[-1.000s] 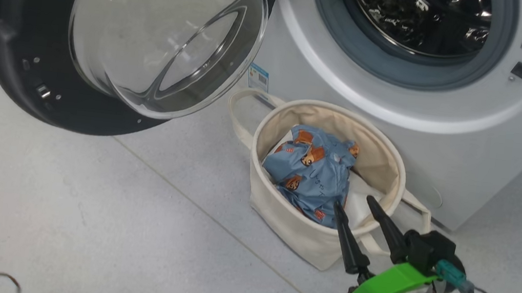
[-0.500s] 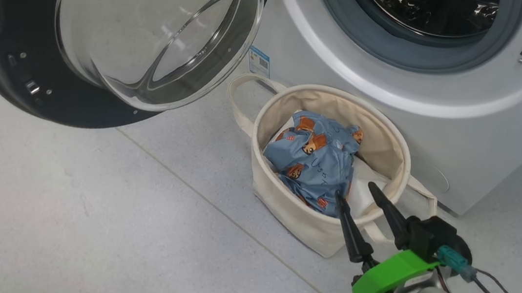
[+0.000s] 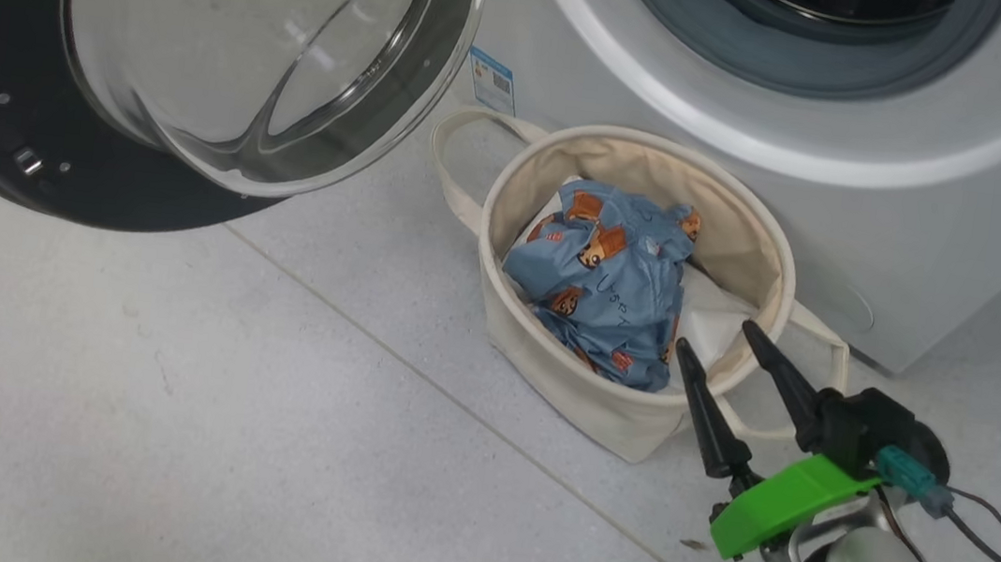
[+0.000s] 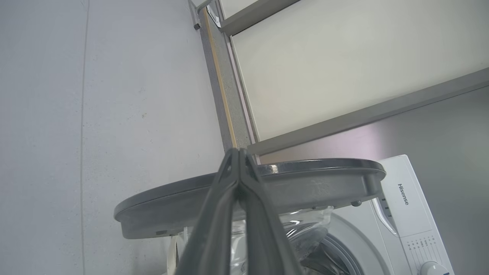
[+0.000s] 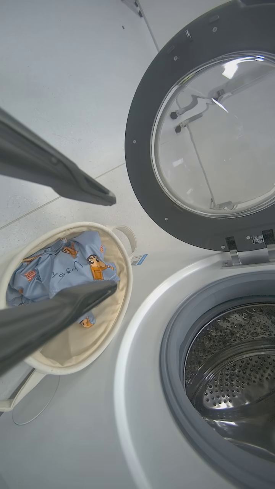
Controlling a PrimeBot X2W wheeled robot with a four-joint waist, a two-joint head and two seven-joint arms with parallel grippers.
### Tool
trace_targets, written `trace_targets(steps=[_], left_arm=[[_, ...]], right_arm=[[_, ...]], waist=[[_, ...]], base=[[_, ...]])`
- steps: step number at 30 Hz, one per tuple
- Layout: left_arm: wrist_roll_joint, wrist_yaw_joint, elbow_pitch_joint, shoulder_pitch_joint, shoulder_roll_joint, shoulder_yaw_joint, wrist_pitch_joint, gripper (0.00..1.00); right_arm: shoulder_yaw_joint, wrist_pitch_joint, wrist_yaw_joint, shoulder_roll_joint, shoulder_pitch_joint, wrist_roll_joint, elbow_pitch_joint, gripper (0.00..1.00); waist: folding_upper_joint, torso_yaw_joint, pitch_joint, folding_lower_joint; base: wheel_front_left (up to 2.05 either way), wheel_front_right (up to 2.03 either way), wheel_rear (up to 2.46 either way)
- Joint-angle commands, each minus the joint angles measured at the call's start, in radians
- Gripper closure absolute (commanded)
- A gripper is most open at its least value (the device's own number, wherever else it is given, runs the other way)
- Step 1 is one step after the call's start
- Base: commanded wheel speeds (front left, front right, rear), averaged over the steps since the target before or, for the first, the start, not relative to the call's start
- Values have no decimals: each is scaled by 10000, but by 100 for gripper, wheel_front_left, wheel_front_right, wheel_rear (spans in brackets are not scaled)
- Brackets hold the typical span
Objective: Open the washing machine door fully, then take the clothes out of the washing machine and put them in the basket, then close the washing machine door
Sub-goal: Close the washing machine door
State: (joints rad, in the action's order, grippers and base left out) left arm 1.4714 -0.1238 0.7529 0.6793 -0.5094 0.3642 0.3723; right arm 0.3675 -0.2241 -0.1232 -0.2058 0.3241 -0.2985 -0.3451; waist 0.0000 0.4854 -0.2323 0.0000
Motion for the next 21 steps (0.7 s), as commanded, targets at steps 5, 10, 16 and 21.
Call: trace_targets(steps=[5,10,16,21], left_arm=[[-186,-68,194,1337,-733,-248,97,100],[-516,-68,926,2140,-750,-450,-677,100],[-762,-68,1684,2898,-772,-699,-1331,100],[-808,-69,1948,3331,-714,-943,-1543,100]], right_arm=[[-119,236,-75,-118,100,218,748,0],[-386,485,-75,-220,-59,422,1216,0],[-727,830,-75,-334,-249,661,1866,0],[-896,1080,-75,-412,-312,806,2322,0]], waist=[[0,-65,-368,0],[0,-159,-641,0],[0,-318,-1036,0],[0,-415,-1363,0]], base=[[0,0,0],[0,0,0],[0,0,0],[0,0,0]])
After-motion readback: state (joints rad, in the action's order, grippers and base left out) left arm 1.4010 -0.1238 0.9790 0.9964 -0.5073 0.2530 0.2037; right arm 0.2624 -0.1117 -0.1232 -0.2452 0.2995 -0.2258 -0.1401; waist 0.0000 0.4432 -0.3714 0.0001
